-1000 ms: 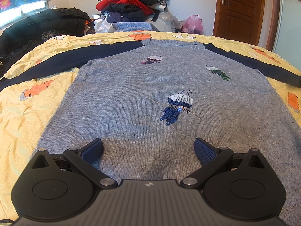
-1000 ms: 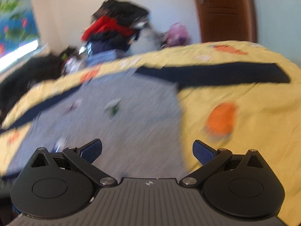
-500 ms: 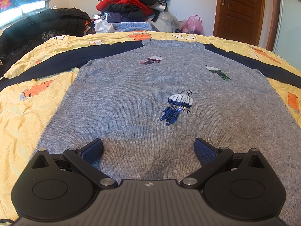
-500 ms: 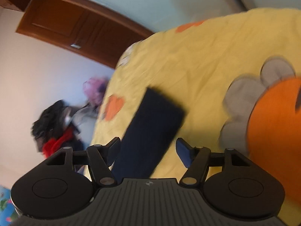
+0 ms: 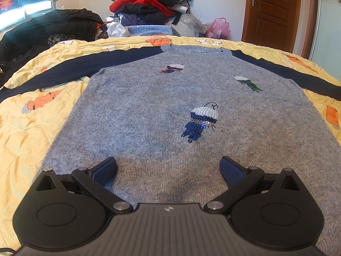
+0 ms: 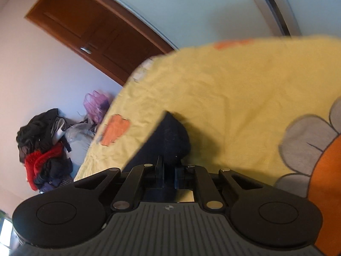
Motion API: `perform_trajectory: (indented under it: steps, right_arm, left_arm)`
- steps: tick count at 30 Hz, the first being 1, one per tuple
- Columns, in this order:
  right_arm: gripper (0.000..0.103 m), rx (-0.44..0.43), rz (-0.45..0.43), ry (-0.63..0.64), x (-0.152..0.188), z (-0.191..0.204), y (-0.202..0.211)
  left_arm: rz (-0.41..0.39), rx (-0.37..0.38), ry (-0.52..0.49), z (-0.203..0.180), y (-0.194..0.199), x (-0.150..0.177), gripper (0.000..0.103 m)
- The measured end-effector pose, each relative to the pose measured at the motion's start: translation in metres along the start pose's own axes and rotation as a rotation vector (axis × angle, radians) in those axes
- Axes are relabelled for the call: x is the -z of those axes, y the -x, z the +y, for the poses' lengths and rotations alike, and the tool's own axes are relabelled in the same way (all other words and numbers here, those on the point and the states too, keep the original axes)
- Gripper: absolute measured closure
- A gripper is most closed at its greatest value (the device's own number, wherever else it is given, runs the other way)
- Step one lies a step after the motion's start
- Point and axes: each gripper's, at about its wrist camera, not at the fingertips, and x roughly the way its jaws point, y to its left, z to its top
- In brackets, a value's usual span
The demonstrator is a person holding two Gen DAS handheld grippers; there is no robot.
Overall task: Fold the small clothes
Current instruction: 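Grasp the navy sleeve cuff with the right gripper, then fold the held navy sleeve across the sweater body with the right gripper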
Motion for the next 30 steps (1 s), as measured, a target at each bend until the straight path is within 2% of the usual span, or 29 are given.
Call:
perform_trajectory:
  steps: [4, 7, 9, 12, 15, 16, 18, 20, 22, 24, 26, 30]
  right_arm:
    - [0.085, -0.179, -0.004, 0.274, 0.037, 0.094, 0.028]
    - [0.085, -0.340, 0.071, 0.443, 0.093, 0.166, 0.037]
    - [0.086, -0.416, 0.153, 0.503, 0.137, 0.203, 0.033]
    - [0.086, -0.437, 0.264, 0.596, 0.211, 0.241, 0.021]
    - [0.085, -0.359, 0.299, 0.736, 0.275, 0.262, 0.016]
    - [0.082, -0.334, 0.313, 0.756, 0.291, 0.261, 0.020]
    - [0.077, -0.314, 0.354, 0.726, 0.301, 0.255, 0.022]
    - [0.058, -0.357, 0.349, 0.681, 0.298, 0.244, 0.036]
    - [0.048, -0.390, 0.316, 0.658, 0.290, 0.228, 0.049]
    - [0.047, -0.417, 0.323, 0.632, 0.278, 0.208, 0.060]
    - [0.047, -0.421, 0.332, 0.607, 0.269, 0.185, 0.070]
    - [0.047, -0.391, 0.360, 0.508, 0.255, 0.146, 0.070]
  left_arm:
    - [0.000, -0.001, 0.000, 0.000, 0.000, 0.000, 0.000]
    - [0.000, 0.001, -0.001, 0.000, 0.000, 0.000, 0.000]
    - [0.000, 0.001, -0.001, 0.000, 0.000, 0.000, 0.000]
    - [-0.001, 0.003, -0.001, -0.001, 0.001, 0.000, 0.000]
    - [-0.001, 0.005, -0.003, -0.002, 0.002, -0.001, 0.000]
    - [-0.001, 0.006, -0.003, -0.002, 0.002, -0.001, 0.000]
    - [-0.002, 0.010, -0.003, -0.001, 0.003, -0.001, 0.000]
    - [-0.003, 0.013, 0.000, -0.001, 0.004, 0.000, 0.000]
    - [0.001, 0.017, -0.002, 0.000, 0.003, -0.001, 0.000]
    - [0.013, 0.028, 0.001, 0.002, 0.003, -0.005, 0.000]
    - [0.025, 0.074, 0.064, 0.009, 0.003, -0.016, 0.000]
    - [-0.033, 0.198, 0.209, 0.021, -0.005, -0.070, 0.000]
